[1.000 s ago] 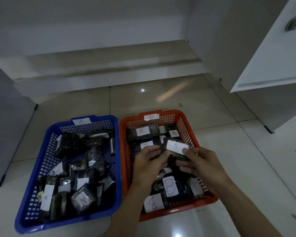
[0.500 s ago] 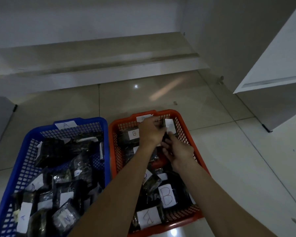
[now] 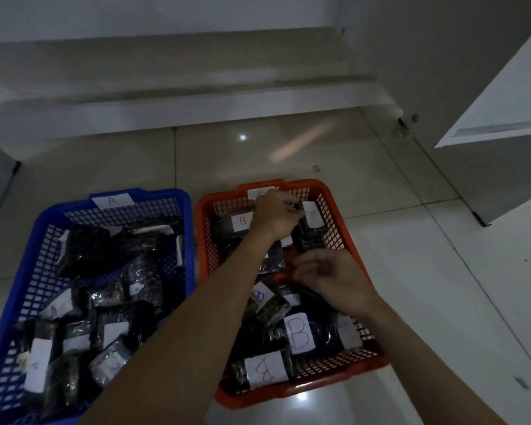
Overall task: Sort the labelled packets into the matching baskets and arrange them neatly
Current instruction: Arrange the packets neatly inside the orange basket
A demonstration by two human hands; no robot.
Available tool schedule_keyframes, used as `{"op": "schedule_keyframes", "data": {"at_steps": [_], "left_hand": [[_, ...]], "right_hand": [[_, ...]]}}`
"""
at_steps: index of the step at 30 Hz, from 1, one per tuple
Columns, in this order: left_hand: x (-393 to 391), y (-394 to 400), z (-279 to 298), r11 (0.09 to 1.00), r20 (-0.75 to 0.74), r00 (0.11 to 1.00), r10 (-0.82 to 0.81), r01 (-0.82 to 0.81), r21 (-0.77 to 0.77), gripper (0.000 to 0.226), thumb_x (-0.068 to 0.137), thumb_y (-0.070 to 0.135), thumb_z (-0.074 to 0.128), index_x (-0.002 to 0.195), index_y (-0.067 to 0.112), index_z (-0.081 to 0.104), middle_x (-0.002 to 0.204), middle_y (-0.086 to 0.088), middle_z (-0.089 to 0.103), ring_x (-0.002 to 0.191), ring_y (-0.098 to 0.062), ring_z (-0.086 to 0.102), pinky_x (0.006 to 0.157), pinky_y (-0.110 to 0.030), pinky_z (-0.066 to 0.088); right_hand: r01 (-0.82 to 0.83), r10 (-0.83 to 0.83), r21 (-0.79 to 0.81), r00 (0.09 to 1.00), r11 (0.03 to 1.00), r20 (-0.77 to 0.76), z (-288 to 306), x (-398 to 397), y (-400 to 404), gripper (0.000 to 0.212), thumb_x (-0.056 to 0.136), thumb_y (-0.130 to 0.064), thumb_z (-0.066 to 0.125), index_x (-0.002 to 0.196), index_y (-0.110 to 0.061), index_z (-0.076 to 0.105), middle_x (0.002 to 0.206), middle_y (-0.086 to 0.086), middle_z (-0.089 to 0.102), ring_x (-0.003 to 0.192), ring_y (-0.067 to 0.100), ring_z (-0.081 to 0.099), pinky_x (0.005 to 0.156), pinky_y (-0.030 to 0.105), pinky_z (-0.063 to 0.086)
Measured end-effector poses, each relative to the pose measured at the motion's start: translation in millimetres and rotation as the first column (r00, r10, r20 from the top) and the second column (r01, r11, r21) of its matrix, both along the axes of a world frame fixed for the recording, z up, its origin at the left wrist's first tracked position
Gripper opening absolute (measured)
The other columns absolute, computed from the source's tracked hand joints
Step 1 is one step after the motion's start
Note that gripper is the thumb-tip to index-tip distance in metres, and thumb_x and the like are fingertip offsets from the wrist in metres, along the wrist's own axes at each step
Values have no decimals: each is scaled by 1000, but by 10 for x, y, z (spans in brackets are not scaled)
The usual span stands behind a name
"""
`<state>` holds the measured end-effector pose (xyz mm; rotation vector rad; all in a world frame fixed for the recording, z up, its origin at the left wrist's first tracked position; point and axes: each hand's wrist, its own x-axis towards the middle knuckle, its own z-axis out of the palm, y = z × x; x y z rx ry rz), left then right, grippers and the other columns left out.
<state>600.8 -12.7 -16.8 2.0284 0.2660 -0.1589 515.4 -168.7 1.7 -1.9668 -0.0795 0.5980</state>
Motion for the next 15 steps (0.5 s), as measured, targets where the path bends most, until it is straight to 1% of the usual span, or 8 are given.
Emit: {"op": "schedule_keyframes", "data": {"at_steps": [1,3,5,6,8,10,12,15], "left_hand": [[-65,43,42,1000,6,1000,4,-4,-13,37,87,12,72,124,8,66,113,-10,71,95,-20,70,88,-33,58],[-249,132,153,999,54,998,37,-36,-32,33,88,11,70,121,9,68,108,-3,71,94,-15,70,83,-23,57],[-489,215,262,989,64,995,76,-67,-129,23,88,5,69,111,9,71,98,1,71,88,-13,69,78,-21,58],[-620,256,301,980,52,995,80,-69,-187,18,88,3,68,104,9,72,94,-2,71,86,-15,69,77,-24,59],[-876,346,317,975,43,999,22,-12,-222,15,86,3,70,100,8,70,91,-10,70,84,-11,68,80,-26,56],[-1117,426,286,983,-14,988,-154,151,-108,34,84,18,75,117,20,68,104,2,72,96,0,65,86,-21,53],[-1302,467,240,936,-155,926,-345,352,22,50,80,38,78,126,28,62,122,11,65,110,2,59,93,-19,50],[-1472,479,189,915,-238,901,-361,392,96,56,71,49,82,120,28,65,121,11,63,109,-3,59,95,-23,50]], "right_hand": [[-203,217,-153,973,967,82,25,-5,-74,24,81,-21,82,102,-29,73,97,-12,72,95,6,67,85,23,54],[-440,536,-438,835,784,122,38,-45,-199,45,68,-47,86,109,-34,71,107,-17,62,104,3,55,93,29,48],[-481,664,-624,743,616,83,34,-154,-261,77,54,-66,82,123,-38,61,118,-16,45,113,6,37,98,30,39],[-460,688,-679,719,572,92,26,-228,-264,86,49,-70,79,127,-40,56,119,-14,38,115,7,30,101,30,35],[-409,714,-727,682,552,159,-13,-353,-247,87,48,-71,77,127,-42,55,119,-12,32,117,9,26,105,31,32],[-373,723,-740,657,559,215,-48,-416,-222,79,52,-72,73,123,-41,58,120,-11,33,118,10,28,107,31,33],[-349,715,-724,642,595,278,-43,-434,-223,70,56,-74,68,117,-40,61,117,-12,35,115,7,31,104,30,34],[-340,701,-687,622,643,349,-1,-449,-237,62,59,-78,63,107,-40,59,109,-17,41,106,0,34,95,23,30]]}}
